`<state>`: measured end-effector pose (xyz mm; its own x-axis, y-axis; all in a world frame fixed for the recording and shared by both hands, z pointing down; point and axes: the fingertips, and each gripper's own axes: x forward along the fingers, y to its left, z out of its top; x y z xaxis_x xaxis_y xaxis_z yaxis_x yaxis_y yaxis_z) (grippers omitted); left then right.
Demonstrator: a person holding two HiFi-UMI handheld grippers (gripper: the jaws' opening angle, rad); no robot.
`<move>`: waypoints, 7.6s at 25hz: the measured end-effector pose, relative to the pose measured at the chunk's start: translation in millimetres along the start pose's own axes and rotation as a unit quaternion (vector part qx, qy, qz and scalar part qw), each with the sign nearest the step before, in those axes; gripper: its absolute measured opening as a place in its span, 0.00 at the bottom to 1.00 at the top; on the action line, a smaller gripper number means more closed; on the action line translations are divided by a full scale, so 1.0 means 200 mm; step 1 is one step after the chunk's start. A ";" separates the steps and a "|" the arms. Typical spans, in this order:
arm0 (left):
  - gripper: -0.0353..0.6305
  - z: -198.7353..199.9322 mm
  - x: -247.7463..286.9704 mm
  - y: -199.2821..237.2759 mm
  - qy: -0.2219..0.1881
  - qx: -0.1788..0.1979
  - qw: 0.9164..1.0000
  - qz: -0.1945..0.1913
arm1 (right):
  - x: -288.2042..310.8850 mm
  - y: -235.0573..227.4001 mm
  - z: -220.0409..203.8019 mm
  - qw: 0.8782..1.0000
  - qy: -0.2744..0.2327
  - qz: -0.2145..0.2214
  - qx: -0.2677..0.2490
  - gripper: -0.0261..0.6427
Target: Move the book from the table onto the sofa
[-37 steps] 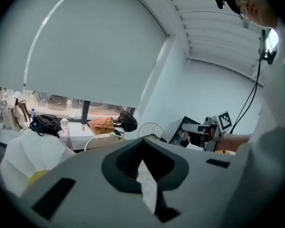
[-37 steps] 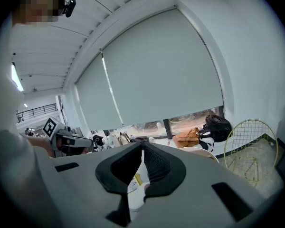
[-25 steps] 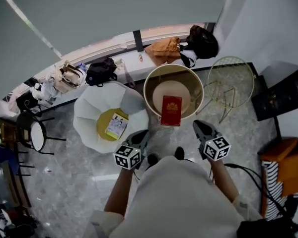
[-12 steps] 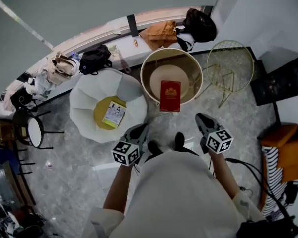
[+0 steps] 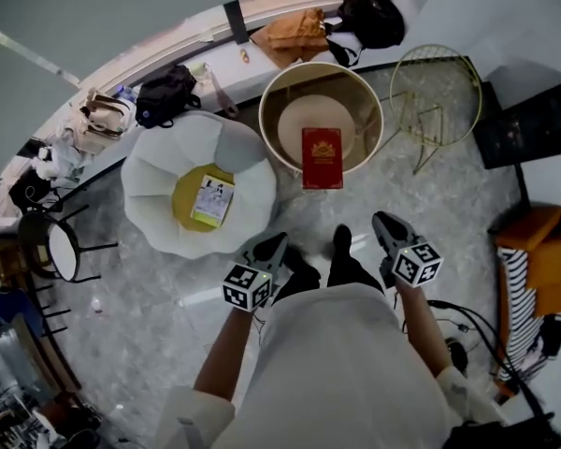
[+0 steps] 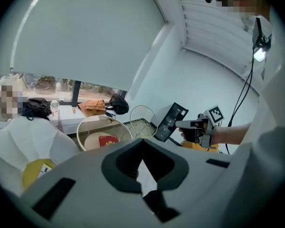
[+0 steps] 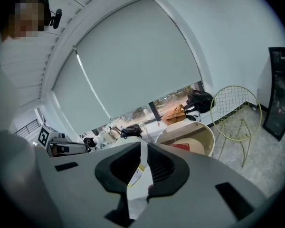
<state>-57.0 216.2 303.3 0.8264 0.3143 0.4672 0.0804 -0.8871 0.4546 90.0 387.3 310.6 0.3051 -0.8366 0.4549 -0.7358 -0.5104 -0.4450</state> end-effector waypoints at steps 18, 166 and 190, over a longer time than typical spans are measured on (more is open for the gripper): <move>0.06 -0.21 0.61 0.34 0.007 -0.088 0.994 0.063 | 0.46 -0.56 -0.32 0.989 0.116 0.035 0.080 0.26; 0.32 -2.15 0.66 2.46 -0.035 -0.500 0.843 0.193 | 2.88 0.06 -2.18 0.916 0.390 0.062 0.065 0.54; 0.06 -0.90 0.22 1.38 -0.146 -0.376 0.878 0.257 | 1.78 0.51 -0.93 0.857 0.361 0.351 -0.107 0.10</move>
<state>-98.8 45.4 585.7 0.7622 -0.2599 0.5929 -0.6453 -0.3769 0.6645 12.3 74.2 570.4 -0.6549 -0.5415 0.5272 -0.7031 0.1808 -0.6877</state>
